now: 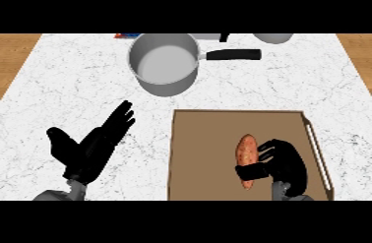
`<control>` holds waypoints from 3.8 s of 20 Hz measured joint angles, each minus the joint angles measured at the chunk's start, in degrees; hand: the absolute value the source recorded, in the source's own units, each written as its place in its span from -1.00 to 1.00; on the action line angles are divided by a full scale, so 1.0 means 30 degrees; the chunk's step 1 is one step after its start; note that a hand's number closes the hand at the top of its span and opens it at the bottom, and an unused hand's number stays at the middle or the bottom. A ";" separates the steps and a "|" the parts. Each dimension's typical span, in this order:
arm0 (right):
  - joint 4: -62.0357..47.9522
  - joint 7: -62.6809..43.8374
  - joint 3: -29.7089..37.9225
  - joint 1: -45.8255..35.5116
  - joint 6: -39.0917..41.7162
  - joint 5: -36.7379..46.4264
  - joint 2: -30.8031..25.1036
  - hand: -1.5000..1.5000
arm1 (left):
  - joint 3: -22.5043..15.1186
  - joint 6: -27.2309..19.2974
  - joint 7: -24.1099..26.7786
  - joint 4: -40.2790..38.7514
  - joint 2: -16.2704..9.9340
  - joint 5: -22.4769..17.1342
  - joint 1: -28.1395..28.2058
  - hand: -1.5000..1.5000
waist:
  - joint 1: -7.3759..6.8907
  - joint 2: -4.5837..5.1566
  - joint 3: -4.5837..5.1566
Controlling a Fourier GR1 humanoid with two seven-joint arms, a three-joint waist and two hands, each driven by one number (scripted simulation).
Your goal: Pick the sweet potato from the tray and place it in the pot
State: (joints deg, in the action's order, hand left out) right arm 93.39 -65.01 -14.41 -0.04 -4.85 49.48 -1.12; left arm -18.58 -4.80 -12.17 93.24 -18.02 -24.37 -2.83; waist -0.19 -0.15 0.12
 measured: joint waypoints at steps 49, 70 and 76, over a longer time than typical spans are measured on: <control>-0.5061 0.8892 0.4029 -1.9754 0.5541 -0.2570 -0.2506 1.00 | 0.1240 0.1625 -0.0992 0.0700 0.1339 0.1398 0.0734 0.00 | -0.0419 0.0133 -0.0027; -2.2696 1.7274 0.6365 -2.5613 -0.3135 -0.2234 0.0140 1.00 | 0.0959 0.2094 -0.1103 -0.0102 0.2329 0.2210 -0.0623 0.00 | -0.1501 0.0609 -0.0018; -2.4842 1.7977 0.7625 -2.5943 -0.4363 -0.3907 0.0320 -1.00 | 0.0886 0.2319 -0.1179 -0.0294 0.2509 0.2209 -0.1115 0.00 | -0.1960 0.0768 -0.0022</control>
State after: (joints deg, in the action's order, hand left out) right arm 18.86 -11.08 8.46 -77.87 -17.93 37.76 -0.16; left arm -15.93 2.16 -15.71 92.36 -10.50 -17.74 -6.18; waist -6.07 2.16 0.05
